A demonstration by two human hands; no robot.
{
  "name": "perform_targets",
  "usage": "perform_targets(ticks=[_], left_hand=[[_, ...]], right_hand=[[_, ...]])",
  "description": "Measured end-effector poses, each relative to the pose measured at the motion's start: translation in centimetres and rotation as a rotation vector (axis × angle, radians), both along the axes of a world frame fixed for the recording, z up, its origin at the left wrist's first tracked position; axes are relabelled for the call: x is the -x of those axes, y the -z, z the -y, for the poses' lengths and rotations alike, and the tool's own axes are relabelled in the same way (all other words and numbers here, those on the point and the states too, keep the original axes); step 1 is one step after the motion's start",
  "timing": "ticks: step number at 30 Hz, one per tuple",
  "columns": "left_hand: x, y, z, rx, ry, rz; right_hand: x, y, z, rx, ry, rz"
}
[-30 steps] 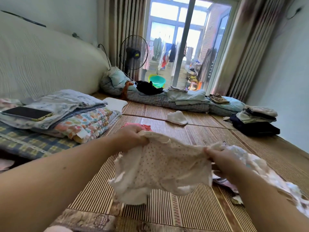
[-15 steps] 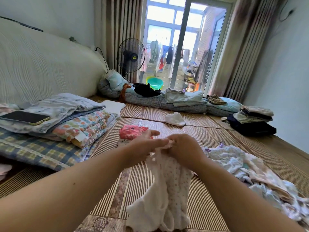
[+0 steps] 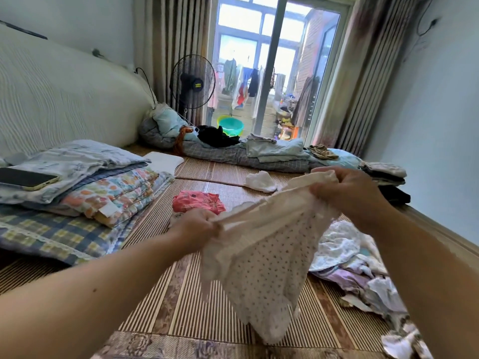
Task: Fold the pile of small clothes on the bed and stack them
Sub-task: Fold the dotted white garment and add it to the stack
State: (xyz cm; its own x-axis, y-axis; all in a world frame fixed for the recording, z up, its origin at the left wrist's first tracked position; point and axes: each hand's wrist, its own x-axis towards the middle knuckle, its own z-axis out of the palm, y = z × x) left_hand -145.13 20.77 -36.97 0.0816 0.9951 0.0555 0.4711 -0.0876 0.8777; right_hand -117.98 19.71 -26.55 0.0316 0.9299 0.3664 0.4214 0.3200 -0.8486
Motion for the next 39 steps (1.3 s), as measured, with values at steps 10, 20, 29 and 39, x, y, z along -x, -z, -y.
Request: perform_targets(ticks=[10,20,29,39], left_hand=[[2.2,-5.0,-0.6,-0.136,-0.178,-0.174],[1.5,-7.5,0.0,-0.037,0.057,-0.034],[4.7,-7.3,-0.2,-0.320,0.214,-0.823],[6.7,-7.8,1.0,-0.334,0.090,-0.102]], right_hand=[[-1.8,-0.4,0.6,0.035,0.096,0.549],[-1.3,0.5,1.6,0.055,-0.056,0.257],[-2.6,1.0,0.3,-0.063,0.196,0.154],[-3.5,0.6,1.3,-0.096,0.062,0.066]])
